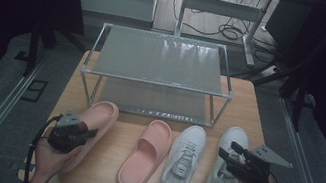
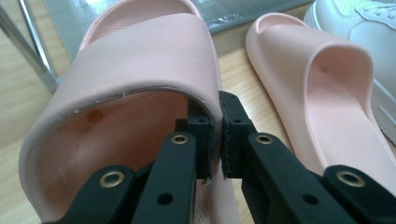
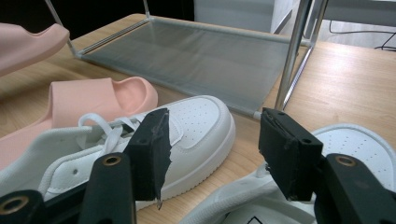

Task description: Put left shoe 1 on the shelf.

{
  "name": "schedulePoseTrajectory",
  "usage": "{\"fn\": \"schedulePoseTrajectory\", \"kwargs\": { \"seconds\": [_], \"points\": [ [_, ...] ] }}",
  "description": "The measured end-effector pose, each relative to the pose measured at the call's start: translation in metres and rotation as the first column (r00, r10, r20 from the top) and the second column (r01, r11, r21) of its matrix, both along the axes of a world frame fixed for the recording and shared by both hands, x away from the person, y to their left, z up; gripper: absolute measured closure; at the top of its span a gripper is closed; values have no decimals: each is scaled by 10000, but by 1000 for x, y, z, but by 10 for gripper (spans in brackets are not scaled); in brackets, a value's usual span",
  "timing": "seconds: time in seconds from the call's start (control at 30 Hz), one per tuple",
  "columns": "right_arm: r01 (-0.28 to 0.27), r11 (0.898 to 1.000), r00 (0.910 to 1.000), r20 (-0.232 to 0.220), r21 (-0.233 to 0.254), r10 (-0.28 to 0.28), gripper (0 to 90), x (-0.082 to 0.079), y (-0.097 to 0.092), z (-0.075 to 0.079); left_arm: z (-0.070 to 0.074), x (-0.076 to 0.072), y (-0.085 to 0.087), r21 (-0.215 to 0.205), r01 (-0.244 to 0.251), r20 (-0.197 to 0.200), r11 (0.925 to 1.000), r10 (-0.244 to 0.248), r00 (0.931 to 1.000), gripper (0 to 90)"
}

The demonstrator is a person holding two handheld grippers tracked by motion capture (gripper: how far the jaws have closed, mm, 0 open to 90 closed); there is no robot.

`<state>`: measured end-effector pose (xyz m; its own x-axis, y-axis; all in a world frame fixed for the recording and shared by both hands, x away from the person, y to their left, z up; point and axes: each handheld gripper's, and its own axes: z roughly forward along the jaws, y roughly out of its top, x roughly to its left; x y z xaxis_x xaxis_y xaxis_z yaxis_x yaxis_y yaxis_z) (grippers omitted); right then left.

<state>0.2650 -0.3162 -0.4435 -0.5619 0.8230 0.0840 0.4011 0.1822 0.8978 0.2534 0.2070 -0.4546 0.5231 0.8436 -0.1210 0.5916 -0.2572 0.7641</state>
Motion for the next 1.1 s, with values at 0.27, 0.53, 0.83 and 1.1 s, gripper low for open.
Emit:
{"fn": "schedulePoseTrajectory", "kwargs": {
  "seconds": [0.27,0.53,0.83,1.1],
  "points": [
    [51,10000,9999,88,50,-51,436,-2,-3,3,5,17,-12,-41,244,73,9997,-244,9997,852],
    [109,9999,9999,15,93,-109,441,-1,-5,2,15,32,-21,-46,409,269,9992,-408,9988,852],
    [71,10000,10000,-30,67,-71,440,-1,-4,1,19,47,-32,26,465,253,9989,-465,9986,853],
    [97,9999,9999,-51,138,-96,440,0,-7,2,20,65,-45,148,424,261,9990,-428,9987,852]
  ]
}}
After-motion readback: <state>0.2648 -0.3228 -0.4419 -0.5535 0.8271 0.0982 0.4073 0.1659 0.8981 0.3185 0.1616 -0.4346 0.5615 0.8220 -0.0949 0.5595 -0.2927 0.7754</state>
